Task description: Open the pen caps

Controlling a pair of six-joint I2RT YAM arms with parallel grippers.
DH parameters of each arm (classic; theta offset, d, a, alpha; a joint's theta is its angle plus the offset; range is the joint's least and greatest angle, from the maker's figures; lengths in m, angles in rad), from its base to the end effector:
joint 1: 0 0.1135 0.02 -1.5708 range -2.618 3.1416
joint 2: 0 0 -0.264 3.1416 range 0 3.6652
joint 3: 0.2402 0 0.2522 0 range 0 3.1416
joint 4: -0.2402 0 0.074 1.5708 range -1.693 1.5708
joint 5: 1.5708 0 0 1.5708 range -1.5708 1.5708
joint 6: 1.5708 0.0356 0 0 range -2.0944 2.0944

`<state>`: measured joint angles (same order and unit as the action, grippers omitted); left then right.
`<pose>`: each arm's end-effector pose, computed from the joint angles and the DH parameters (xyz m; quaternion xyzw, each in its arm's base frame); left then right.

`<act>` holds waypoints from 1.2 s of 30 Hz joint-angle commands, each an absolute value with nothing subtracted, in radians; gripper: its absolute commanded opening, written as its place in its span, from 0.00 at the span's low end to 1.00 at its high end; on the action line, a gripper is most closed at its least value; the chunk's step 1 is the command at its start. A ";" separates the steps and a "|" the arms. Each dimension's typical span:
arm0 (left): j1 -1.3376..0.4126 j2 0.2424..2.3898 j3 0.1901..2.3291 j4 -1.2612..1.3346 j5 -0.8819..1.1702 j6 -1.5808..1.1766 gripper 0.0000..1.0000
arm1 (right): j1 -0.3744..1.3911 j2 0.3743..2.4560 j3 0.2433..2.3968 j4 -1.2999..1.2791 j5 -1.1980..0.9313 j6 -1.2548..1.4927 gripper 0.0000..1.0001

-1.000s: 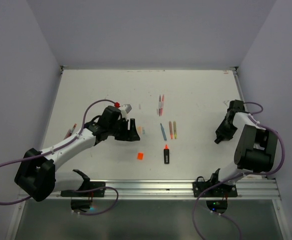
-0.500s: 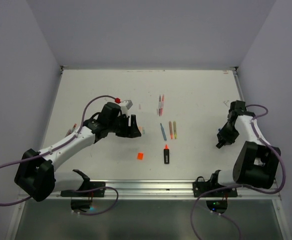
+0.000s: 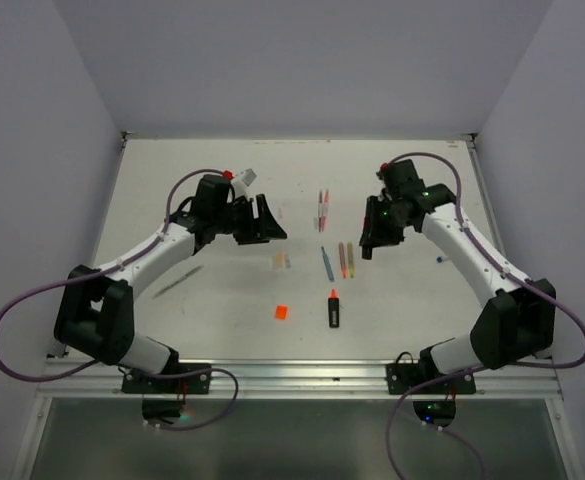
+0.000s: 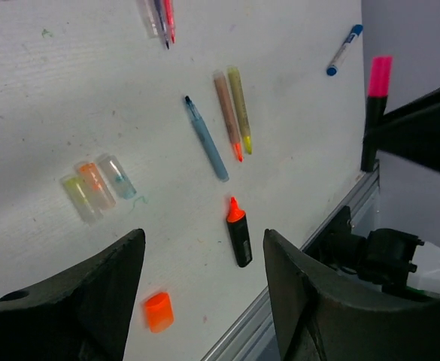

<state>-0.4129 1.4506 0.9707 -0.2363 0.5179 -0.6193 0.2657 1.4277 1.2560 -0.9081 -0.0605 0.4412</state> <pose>0.2792 -0.1415 0.2468 0.0149 0.8860 -0.4004 0.2334 0.2750 0.0771 0.2955 0.0777 0.9665 0.1116 0.2178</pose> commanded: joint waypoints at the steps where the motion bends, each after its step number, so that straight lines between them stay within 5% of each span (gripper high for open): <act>1: -0.390 1.482 0.973 -0.074 0.684 -0.753 0.67 | 0.420 1.462 1.296 -0.869 -0.239 0.391 0.00; 12: -0.417 1.571 1.028 -0.055 0.674 -0.864 0.67 | 0.649 1.606 1.354 -0.747 -0.307 0.400 0.00; 24: -0.446 1.623 1.080 -0.126 0.655 -0.862 0.63 | 0.680 1.651 1.397 -0.686 -0.301 0.452 0.00; 36: -0.446 1.669 1.098 -0.095 0.703 -0.867 0.29 | 0.683 1.655 1.397 -0.637 -0.350 0.494 0.00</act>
<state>-0.4454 1.6650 1.0603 -0.0986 0.6613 -0.8558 0.6785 1.6562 1.3594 -0.6830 -0.3061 0.4721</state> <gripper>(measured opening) 0.317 0.352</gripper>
